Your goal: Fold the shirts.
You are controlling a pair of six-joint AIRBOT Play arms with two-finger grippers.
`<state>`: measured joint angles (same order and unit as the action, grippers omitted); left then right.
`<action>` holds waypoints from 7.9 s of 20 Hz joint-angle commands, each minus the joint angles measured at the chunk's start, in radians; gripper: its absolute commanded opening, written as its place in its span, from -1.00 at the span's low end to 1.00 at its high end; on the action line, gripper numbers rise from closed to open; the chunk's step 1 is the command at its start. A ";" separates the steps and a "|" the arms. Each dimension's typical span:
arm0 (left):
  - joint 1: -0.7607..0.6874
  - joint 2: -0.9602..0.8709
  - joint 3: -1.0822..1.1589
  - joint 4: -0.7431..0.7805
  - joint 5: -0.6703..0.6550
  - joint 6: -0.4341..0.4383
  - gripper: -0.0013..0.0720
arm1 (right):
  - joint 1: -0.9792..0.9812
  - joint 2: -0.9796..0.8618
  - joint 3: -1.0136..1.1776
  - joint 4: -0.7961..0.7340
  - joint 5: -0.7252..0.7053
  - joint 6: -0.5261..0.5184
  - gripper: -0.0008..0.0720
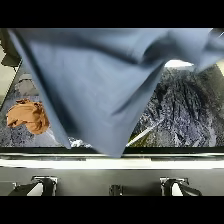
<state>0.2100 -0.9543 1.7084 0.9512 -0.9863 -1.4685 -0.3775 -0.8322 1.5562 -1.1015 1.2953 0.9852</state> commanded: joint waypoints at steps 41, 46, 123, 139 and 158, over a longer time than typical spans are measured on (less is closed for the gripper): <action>-0.305 -0.337 -1.054 -0.054 0.006 0.003 -0.89 | 0.232 -0.991 -0.036 0.218 -0.064 -0.194 0.97; -0.305 -0.335 -1.054 -0.054 0.009 0.003 -0.89 | 0.284 -1.053 -0.036 0.277 -0.157 -0.191 0.80; -0.274 0.046 0.078 0.206 -0.181 -0.002 -0.90 | 0.124 0.197 0.067 -0.283 0.062 -0.042 -0.85; -0.230 -0.601 -0.330 0.189 0.052 0.002 -0.90 | 0.180 -0.729 -0.172 0.267 -0.403 -0.103 -0.85; -0.284 -0.564 -0.860 -0.229 -0.220 0.167 0.88 | 0.021 -0.759 -0.188 -0.060 0.113 -0.108 0.87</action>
<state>-0.0196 -1.5391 1.0138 0.8917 -1.2861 -1.3678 -0.3470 -1.5940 1.4082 -1.1080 1.3563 0.8619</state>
